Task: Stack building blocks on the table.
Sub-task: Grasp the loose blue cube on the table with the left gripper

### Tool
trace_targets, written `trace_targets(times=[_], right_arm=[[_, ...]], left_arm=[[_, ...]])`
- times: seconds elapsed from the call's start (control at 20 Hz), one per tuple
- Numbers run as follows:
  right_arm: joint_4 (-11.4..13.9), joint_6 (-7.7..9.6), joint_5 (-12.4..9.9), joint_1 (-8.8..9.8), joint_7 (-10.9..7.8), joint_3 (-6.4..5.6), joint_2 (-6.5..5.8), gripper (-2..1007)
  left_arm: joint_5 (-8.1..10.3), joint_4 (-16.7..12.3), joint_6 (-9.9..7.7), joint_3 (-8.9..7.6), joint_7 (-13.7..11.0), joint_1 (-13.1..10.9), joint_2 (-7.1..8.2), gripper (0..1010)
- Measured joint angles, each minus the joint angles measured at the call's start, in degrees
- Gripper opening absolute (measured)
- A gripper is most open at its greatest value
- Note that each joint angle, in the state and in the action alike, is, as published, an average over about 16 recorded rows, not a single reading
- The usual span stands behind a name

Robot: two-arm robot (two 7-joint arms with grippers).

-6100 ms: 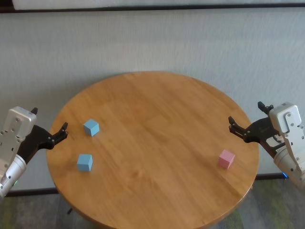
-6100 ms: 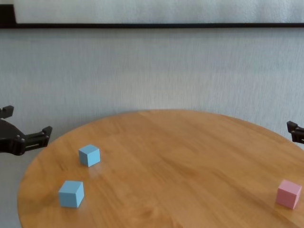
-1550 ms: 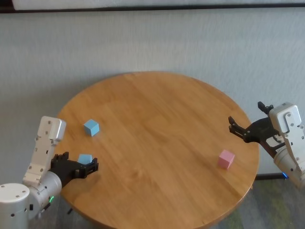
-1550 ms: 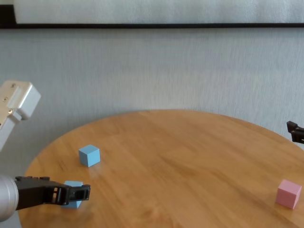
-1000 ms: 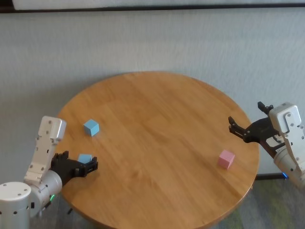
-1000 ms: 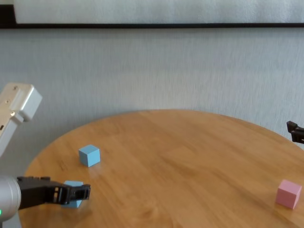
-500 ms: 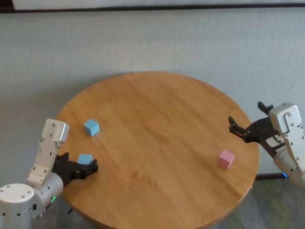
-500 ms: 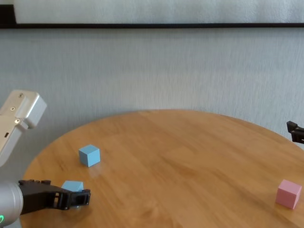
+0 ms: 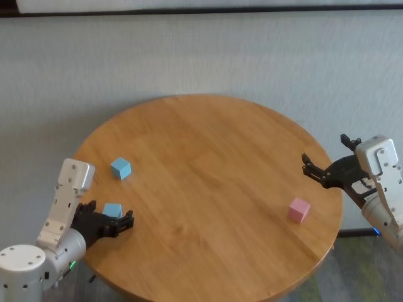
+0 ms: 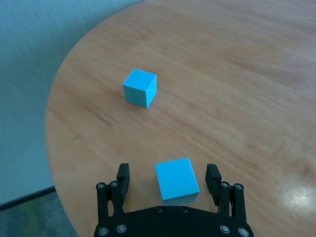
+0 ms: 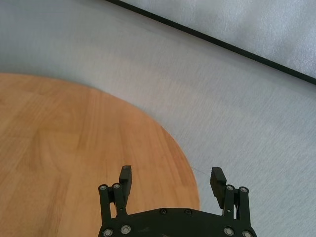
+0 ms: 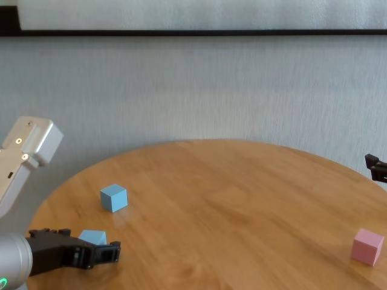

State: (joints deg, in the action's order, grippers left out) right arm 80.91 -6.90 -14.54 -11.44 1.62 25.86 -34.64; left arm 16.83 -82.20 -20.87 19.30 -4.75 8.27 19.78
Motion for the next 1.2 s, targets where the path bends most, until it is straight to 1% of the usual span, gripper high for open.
trace_targets(times=[0.35,0.5,0.65,0.9,1.2], right_arm=[[0.0,0.0,0.0,0.0,0.0,0.0,0.0,1005],[0.0,0.0,0.0,0.0,0.0,0.0,0.0,1005],[0.0,0.0,0.0,0.0,0.0,0.0,0.0,1005],[0.0,0.0,0.0,0.0,0.0,0.0,0.0,1005],[0.0,0.0,0.0,0.0,0.0,0.0,0.0,1005]], left_arm=[[-0.42,0.13,0.16,-0.11,-0.83,-0.17,0.06,996],[-0.51,0.12,0.03,-0.11,-1.04,-0.19,0.12,981],[-0.51,0.11,-0.01,-0.09,-0.99,-0.18,0.16,945],[-0.47,0.1,-0.02,-0.09,-0.81,-0.19,0.14,841],[-0.4,0.08,-0.01,-0.11,-0.68,-0.2,0.11,649]])
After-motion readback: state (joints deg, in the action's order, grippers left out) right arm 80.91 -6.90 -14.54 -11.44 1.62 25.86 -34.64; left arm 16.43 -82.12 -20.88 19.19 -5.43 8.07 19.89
